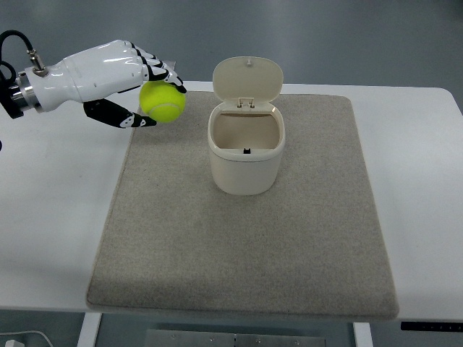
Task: Put tennis ball into box with left hand
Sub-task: 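Lift the ball with the left hand and carry it over the cream bin, then open the left hand to drop the ball into the bin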
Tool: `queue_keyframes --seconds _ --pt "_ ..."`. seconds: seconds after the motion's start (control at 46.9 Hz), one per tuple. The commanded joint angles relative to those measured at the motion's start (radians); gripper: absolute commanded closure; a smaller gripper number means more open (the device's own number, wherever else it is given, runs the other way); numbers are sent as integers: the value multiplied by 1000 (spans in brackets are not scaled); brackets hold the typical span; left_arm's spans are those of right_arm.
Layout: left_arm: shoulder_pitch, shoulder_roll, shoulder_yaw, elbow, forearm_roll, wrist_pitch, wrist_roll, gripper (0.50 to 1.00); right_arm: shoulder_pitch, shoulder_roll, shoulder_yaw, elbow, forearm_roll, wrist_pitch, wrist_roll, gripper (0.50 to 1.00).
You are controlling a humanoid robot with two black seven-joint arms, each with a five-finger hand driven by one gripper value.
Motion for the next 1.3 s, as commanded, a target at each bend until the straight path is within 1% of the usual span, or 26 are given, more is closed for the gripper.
queue_keyframes --seconds 0.0,0.192,0.384,0.576,0.662,0.704,0.726,0.768,0.79,0.854,0.918,0.982,1.003,1.024,1.046,1.28 --pt "-4 -35 2 -6 87 -1 0 1000 0 0 0 0 0 0 0 562" --pt "-7 -129 2 3 262 2 5 1000 0 0 0 0 0 0 0 562" --pt "-39 -229 2 63 285 0 11 1000 0 0 0 0 0 0 0 562" --pt "-53 -307 2 129 299 2 13 1000 0 0 0 0 0 0 0 562" --pt "-54 -327 2 140 299 2 13 999 0 0 0 0 0 0 0 562" --pt "-54 -339 2 147 299 2 13 956 0 0 0 0 0 0 0 562" --pt "-54 -344 2 150 299 2 13 924 0 0 0 0 0 0 0 562" --pt "-54 -350 2 155 299 2 13 832 0 0 0 0 0 0 0 562" --pt "-53 -353 2 157 299 4 13 795 0 0 0 0 0 0 0 562" --pt "-51 -361 2 157 297 4 13 720 0 0 0 0 0 0 0 562" --pt "-50 -364 2 157 294 5 13 618 0 0 0 0 0 0 0 560" --pt "-48 -364 0 157 288 5 13 542 0 0 0 0 0 0 0 562" --pt "-47 -364 0 157 287 7 13 525 0 0 0 0 0 0 0 562" --pt "-46 -364 0 157 284 8 13 512 0 0 0 0 0 0 0 562" --pt "-45 -362 0 157 284 8 13 510 0 0 0 0 0 0 0 562" --pt "-42 -351 0 153 279 11 13 508 0 0 0 0 0 0 0 562"
